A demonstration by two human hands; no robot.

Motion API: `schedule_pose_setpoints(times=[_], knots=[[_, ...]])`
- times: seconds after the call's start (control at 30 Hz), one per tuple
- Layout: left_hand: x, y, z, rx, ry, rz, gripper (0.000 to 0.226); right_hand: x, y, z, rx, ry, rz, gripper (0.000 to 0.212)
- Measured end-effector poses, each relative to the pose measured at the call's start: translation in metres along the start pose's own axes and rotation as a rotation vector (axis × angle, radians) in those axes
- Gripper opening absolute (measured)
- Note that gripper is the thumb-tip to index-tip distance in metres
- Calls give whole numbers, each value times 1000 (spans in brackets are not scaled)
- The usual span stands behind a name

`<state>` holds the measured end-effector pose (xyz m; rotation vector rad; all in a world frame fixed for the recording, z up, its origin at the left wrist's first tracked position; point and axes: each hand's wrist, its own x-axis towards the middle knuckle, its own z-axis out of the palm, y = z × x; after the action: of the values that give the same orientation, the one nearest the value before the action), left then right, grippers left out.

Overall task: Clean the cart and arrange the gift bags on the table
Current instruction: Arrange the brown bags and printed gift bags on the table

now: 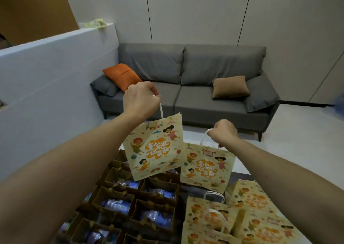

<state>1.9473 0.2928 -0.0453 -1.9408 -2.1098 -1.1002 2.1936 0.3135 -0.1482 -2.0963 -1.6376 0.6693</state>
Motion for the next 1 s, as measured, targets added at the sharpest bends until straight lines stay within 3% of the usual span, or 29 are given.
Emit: schedule_pose_setpoints(times=[0.17,0.47,0.6,1.0], knots=[[7,1,16,19,4,-24,8,18,20,26,-31,-50,-5,27],[1,3,43,44,-73,-84,9,23,54,68,-42,-202,65,12],[-7,-1,53,49,-115,-104,9,20,65,83,-53,-309,80,18],[-20,10,56,20,-143,-61,7,8,92,89,-43,-446,112,11]])
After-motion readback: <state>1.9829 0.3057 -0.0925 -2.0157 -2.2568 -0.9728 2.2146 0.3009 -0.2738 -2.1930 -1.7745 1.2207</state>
